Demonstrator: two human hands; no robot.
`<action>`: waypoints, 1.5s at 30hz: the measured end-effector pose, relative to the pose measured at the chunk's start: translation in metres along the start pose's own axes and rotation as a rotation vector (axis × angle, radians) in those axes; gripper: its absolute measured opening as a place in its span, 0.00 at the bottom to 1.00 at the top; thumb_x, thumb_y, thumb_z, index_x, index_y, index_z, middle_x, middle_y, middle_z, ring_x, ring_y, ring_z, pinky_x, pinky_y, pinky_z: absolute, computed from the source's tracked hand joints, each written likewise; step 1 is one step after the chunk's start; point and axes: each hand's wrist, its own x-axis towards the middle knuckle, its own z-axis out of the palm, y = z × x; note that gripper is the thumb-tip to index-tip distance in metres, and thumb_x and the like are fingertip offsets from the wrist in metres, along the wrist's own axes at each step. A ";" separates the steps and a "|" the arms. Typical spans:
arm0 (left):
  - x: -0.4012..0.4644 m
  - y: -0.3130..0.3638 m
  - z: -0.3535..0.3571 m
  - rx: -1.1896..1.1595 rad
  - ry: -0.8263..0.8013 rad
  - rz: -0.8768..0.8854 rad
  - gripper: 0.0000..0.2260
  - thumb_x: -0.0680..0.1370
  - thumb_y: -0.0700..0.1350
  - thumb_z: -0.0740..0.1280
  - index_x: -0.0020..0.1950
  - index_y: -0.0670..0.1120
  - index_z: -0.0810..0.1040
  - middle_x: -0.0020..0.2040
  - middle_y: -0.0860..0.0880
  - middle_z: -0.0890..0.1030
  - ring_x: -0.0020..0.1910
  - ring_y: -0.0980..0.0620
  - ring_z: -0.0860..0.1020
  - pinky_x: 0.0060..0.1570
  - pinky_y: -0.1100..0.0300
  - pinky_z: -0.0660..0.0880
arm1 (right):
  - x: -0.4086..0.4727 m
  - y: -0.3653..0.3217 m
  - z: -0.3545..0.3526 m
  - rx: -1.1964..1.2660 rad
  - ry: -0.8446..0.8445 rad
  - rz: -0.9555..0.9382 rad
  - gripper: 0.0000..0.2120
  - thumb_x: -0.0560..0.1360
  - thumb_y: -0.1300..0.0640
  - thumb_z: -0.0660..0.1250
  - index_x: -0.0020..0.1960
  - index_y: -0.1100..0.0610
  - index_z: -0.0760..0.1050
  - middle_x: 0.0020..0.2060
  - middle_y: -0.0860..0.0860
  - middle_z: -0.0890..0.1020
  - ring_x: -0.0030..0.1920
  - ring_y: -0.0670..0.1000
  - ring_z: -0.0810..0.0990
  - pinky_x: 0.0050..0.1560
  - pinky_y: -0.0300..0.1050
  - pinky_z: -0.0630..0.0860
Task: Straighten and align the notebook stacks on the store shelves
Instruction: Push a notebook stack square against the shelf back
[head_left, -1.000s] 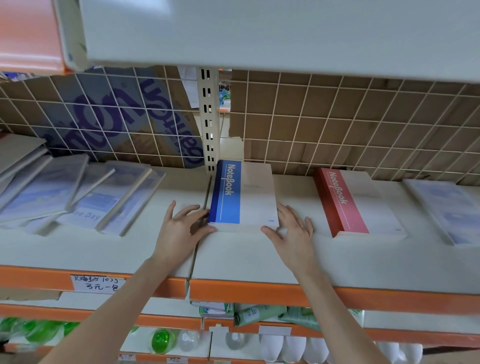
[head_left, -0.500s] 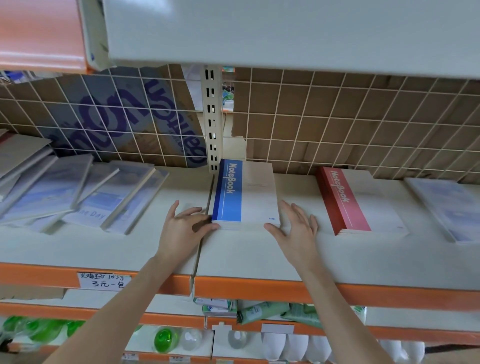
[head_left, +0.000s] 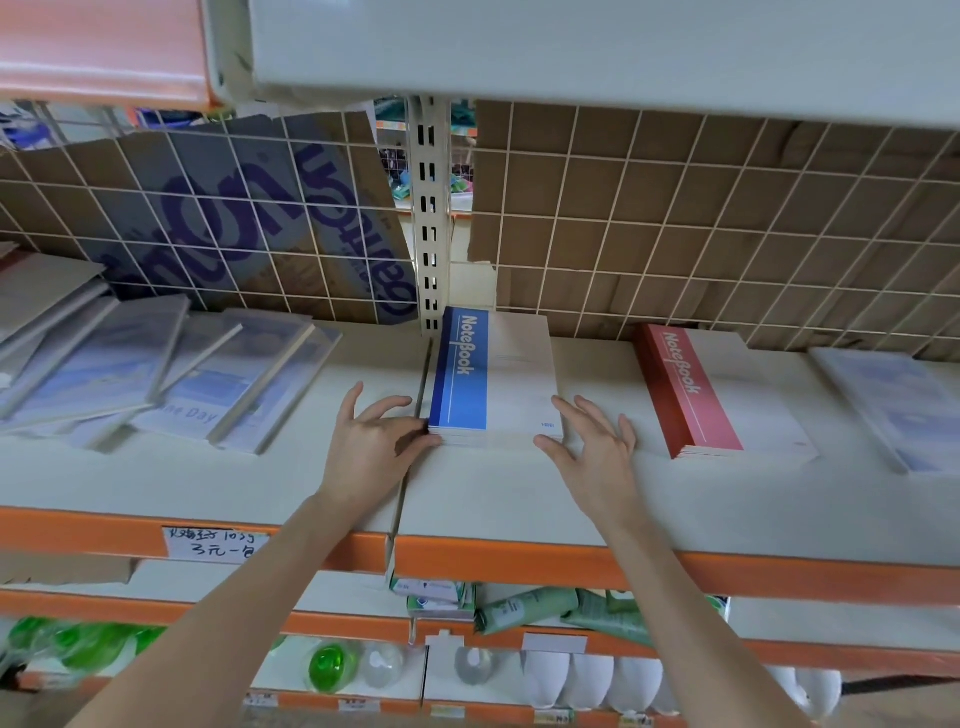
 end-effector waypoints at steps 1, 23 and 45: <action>-0.001 0.001 -0.001 0.001 -0.001 -0.014 0.29 0.77 0.64 0.53 0.41 0.46 0.86 0.38 0.49 0.84 0.50 0.52 0.82 0.64 0.41 0.63 | -0.001 0.000 0.000 0.003 0.011 0.002 0.24 0.75 0.49 0.68 0.69 0.54 0.71 0.69 0.52 0.71 0.68 0.52 0.70 0.72 0.49 0.40; -0.004 0.003 -0.005 -0.071 0.033 -0.079 0.05 0.71 0.45 0.73 0.42 0.44 0.85 0.40 0.48 0.84 0.51 0.50 0.81 0.64 0.42 0.60 | -0.004 0.004 -0.004 0.061 0.065 0.030 0.18 0.74 0.52 0.70 0.62 0.52 0.77 0.65 0.52 0.75 0.71 0.47 0.64 0.71 0.46 0.42; -0.003 -0.001 0.002 -0.175 0.020 -0.122 0.08 0.72 0.46 0.73 0.47 0.44 0.83 0.45 0.48 0.84 0.50 0.50 0.80 0.67 0.49 0.58 | -0.005 0.004 -0.004 0.008 0.035 0.008 0.18 0.75 0.55 0.68 0.65 0.51 0.75 0.66 0.51 0.73 0.72 0.48 0.63 0.72 0.48 0.42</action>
